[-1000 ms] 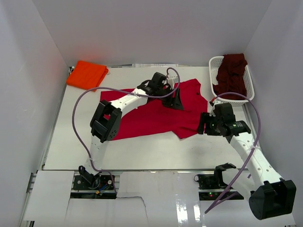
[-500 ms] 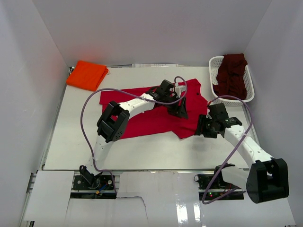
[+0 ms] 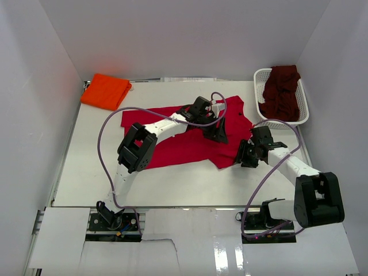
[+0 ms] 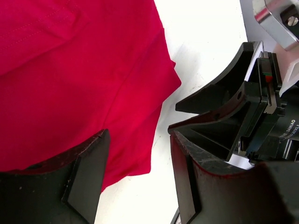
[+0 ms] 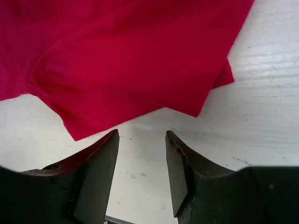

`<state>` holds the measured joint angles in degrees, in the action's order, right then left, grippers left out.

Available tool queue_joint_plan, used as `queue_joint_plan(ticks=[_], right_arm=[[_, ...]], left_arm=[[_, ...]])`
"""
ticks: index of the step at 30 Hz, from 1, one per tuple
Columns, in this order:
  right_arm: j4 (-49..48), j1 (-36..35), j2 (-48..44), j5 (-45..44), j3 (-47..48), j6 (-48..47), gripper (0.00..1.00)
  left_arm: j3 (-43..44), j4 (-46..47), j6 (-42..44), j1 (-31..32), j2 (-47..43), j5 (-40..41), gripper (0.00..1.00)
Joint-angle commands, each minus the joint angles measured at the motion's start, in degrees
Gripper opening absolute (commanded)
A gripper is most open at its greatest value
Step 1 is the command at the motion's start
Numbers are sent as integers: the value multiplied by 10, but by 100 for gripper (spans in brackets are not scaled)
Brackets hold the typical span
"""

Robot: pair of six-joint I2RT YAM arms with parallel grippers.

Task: Fold and stack the t-shirts
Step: Grap the side of the flattened tshirt closest away from the robot with both arms

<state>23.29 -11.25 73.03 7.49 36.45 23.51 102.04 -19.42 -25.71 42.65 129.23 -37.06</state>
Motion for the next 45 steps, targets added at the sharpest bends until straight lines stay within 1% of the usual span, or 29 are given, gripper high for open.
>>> queue_joint_plan(ticks=[1,10,16,20,23,24,26,27,29,35,36,38,39,42,45], right_arm=[[-47,2,14,31,-2,20,50],[-52,1,61,-4,14,14,51],[-61,1,76,-29,16,14,51],[-62,1,90,-38,23,10,46],[-60,1,101,-45,30,8,35],[-58,0,103,-45,31,8,27],[-52,0,105,-44,34,6,20],[-50,-2,104,-44,35,6,13],[-39,-4,98,-43,37,5,8],[29,-18,66,-27,58,8,8],[56,-19,64,-22,70,8,8],[76,-19,64,-3,82,10,8],[106,-19,69,-2,88,17,8],[159,-22,83,-13,107,34,8],[189,-29,83,-35,112,53,8]], left_arm=[[3,3,10,0,-12,3,65],[5,-4,9,-5,-6,1,65],[1,-5,10,-6,-10,3,65],[-6,-6,14,-9,-13,5,65],[-11,-6,13,-12,-13,4,65],[-12,-6,14,-12,-13,3,65],[-13,-6,14,-13,-13,4,65],[-13,-6,13,-13,-13,3,65],[-11,-6,12,-13,-11,1,65],[-4,-6,9,-13,-6,-1,65],[-2,-6,9,-13,-6,-2,65],[0,-7,9,-14,-5,-3,65],[2,-7,8,-14,-4,-4,65],[4,-6,6,-14,-3,-5,65],[4,-6,6,-14,-3,-4,65]])
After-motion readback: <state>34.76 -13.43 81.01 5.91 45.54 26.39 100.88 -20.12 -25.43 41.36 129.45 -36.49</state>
